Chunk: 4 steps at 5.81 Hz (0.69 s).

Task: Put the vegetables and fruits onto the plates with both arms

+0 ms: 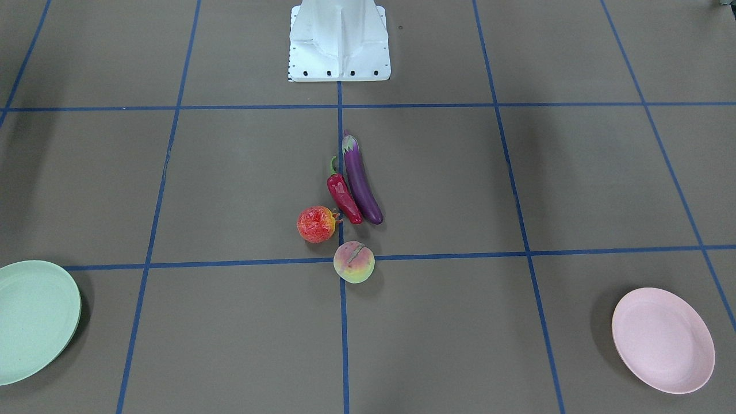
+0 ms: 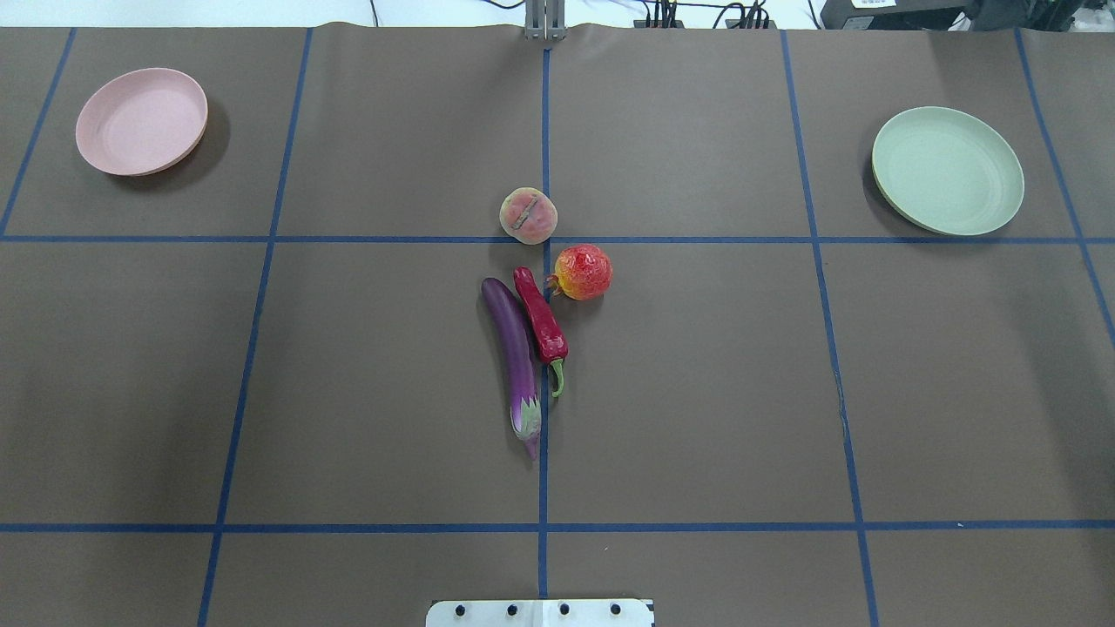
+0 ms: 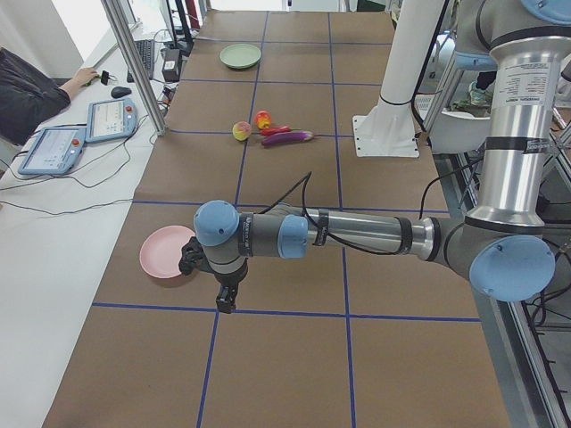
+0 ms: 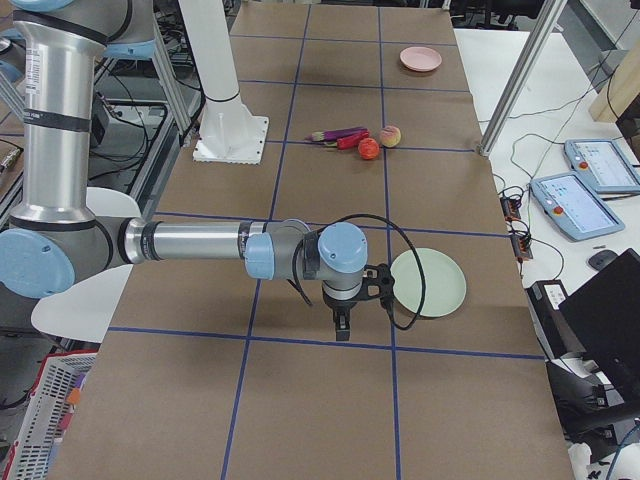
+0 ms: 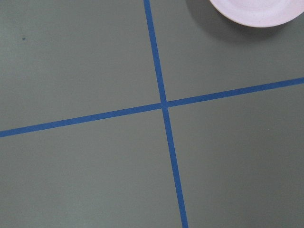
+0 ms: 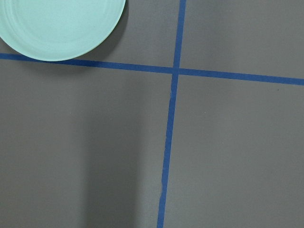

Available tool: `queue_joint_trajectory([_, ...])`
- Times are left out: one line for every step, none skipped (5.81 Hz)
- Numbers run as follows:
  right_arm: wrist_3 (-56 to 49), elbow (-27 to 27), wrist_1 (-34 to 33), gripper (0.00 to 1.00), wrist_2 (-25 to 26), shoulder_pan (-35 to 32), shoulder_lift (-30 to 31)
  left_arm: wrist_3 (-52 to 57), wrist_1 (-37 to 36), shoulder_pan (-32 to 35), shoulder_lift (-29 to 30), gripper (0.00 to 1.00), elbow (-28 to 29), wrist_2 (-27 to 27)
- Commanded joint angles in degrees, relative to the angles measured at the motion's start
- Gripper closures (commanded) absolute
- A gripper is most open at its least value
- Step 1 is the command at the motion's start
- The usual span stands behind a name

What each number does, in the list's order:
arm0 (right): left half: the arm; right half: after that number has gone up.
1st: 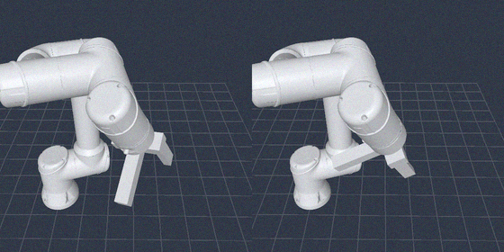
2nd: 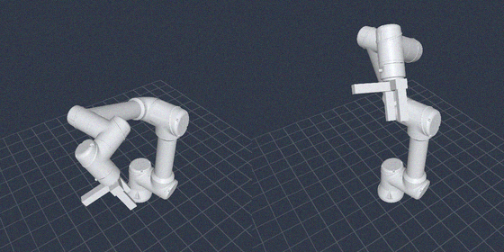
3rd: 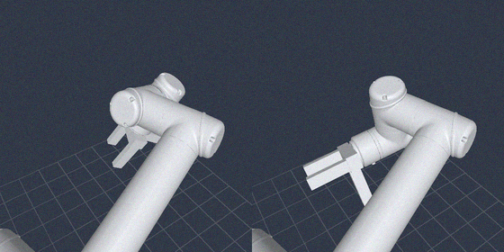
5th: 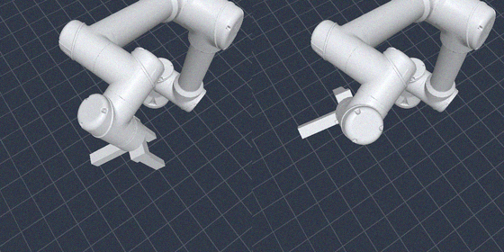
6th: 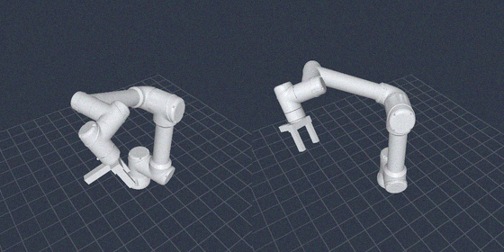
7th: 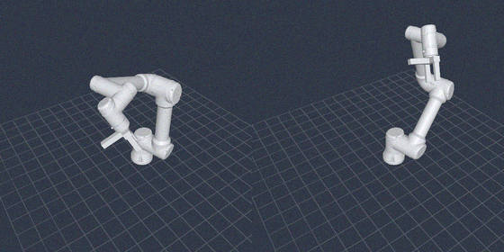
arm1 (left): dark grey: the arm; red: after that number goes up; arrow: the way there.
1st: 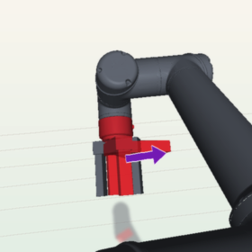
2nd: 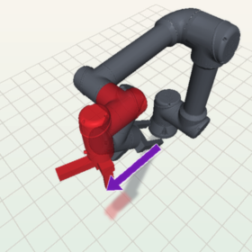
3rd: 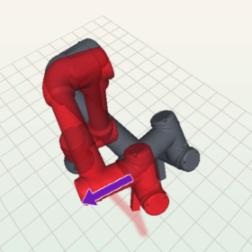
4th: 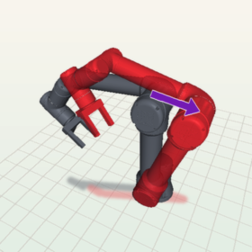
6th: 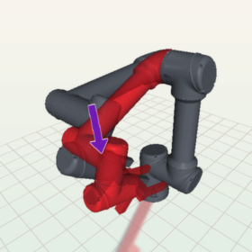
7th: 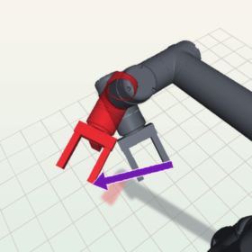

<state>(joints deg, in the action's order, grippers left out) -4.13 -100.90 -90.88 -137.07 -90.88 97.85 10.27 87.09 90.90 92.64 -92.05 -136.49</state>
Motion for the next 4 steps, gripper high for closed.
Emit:
queue_joint_trajectory([0.0, 0.0, 0.0, 0.0, -0.1, 0.0, 0.0, -0.1, 2.9, 0.0, -0.4, 0.0, 0.2, 2.9])
queue_joint_trajectory([-0.1, 0.1, 0.0, 0.0, 0.0, 0.0, 0.0, -0.6, 2.9, 0.0, -0.4, 0.0, 0.3, 3.2])
queue_joint_trajectory([0.0, -0.3, 0.0, 0.0, -0.5, 0.0, -0.1, -0.7, 2.9, 0.0, 0.2, 0.0, -1.4, 2.5])
queue_joint_trajectory([-0.1, -0.6, 0.1, 0.0, -1.6, 0.0, -0.1, -0.5, 4.7, -1.9, 1.8, 0.0, -2.2, 2.5])
